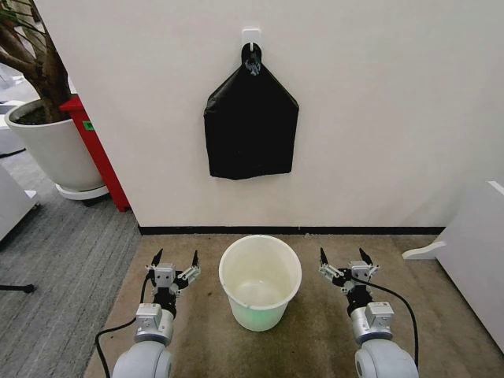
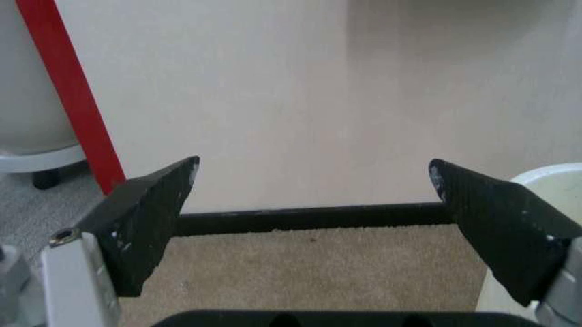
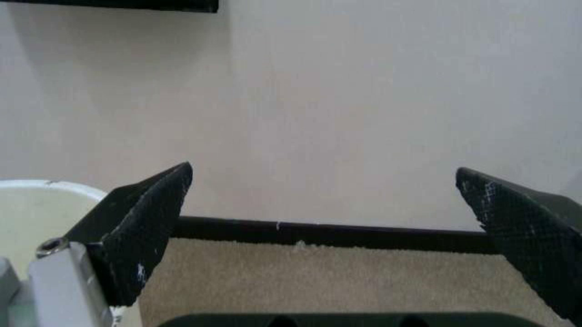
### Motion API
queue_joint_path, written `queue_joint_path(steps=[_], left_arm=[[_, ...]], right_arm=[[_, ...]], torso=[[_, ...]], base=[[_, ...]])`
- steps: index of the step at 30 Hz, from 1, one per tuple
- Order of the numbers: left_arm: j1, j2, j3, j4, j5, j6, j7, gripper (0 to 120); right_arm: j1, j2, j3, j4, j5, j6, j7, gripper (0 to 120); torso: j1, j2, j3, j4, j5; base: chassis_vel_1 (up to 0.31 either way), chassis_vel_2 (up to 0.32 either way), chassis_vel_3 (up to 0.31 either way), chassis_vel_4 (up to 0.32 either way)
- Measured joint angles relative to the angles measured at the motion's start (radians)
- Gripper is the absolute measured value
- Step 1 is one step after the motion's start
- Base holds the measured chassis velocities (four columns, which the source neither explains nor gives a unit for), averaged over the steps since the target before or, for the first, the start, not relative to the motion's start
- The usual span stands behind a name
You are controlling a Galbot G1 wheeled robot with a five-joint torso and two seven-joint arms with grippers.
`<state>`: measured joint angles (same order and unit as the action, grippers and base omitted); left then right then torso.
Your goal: Place the garbage bag over the trash bin.
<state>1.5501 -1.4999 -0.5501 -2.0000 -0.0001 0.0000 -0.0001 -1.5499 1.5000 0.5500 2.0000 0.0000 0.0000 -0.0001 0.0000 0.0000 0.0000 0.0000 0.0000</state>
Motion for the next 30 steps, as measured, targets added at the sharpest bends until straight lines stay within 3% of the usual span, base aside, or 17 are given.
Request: queue_joint_path(steps=[30], left_arm=[[0.000,0.000,0.000,0.000,0.000,0.000,0.000,100]], right_arm=[[0.000,0.000,0.000,0.000,0.000,0.000,0.000,100]], torso=[[0.000,0.000,0.000,0.0000,0.0000]], base=[[0.000,0.000,0.000,0.000]])
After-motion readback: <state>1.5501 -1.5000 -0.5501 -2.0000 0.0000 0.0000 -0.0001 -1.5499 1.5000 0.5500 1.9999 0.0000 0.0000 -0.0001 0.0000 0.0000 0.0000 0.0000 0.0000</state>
